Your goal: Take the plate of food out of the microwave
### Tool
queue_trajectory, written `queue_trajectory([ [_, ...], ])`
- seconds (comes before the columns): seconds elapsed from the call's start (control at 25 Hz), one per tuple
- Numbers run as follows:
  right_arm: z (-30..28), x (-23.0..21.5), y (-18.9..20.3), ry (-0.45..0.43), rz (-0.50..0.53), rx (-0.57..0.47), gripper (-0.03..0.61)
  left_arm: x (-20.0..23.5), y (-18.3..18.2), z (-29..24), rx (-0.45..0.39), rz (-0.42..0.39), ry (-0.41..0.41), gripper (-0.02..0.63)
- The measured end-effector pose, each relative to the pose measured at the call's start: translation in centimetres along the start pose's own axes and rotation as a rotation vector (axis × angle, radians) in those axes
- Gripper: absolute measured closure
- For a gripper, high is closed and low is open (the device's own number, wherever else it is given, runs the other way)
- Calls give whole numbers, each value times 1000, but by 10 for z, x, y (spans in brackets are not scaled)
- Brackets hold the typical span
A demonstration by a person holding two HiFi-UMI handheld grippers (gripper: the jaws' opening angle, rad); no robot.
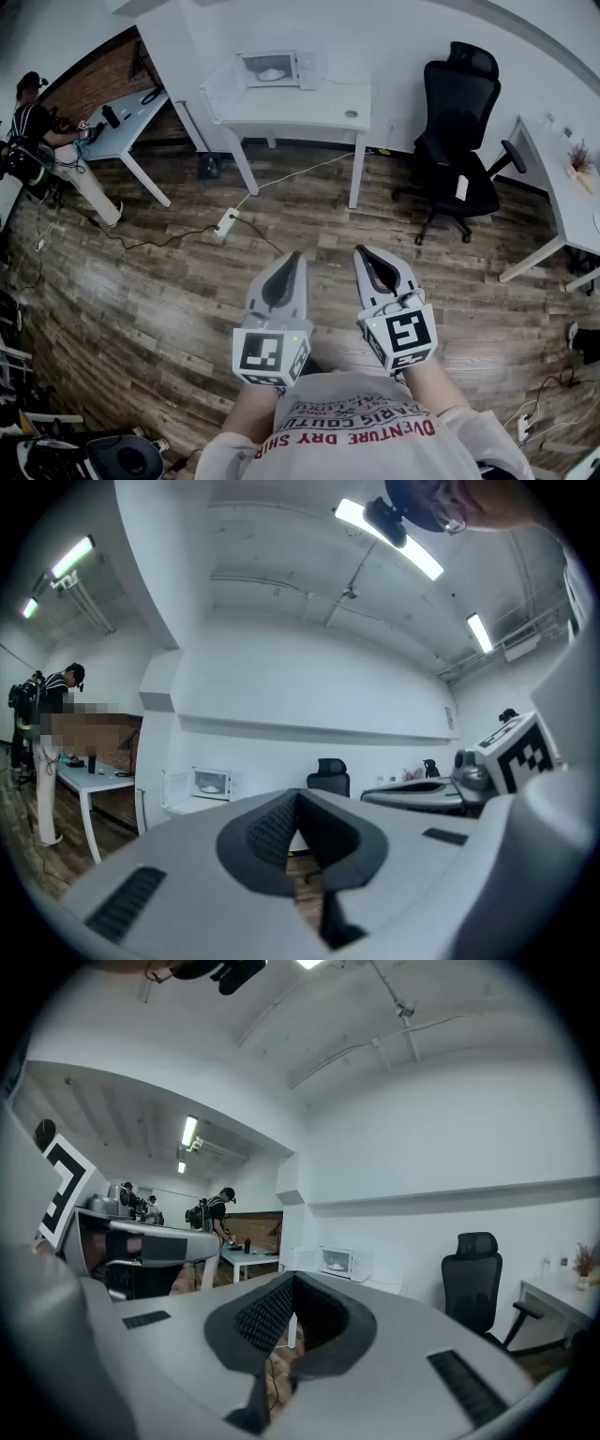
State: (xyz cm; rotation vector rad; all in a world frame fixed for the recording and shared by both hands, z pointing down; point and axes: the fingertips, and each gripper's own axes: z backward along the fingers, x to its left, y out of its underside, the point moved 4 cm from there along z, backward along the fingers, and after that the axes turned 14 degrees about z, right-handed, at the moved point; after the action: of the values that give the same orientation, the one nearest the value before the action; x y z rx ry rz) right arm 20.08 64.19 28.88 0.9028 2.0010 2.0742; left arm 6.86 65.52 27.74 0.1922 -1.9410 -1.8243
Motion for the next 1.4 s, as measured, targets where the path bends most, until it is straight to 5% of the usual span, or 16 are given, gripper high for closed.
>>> queue_trajectory([
  [0.8,-48,-3,41,-32,-111,81,566,45,24,-36,76,112,-9,607],
  [1.4,-228,-16,12,9,-76,112,566,199,-35,-148,61,126,58,607],
])
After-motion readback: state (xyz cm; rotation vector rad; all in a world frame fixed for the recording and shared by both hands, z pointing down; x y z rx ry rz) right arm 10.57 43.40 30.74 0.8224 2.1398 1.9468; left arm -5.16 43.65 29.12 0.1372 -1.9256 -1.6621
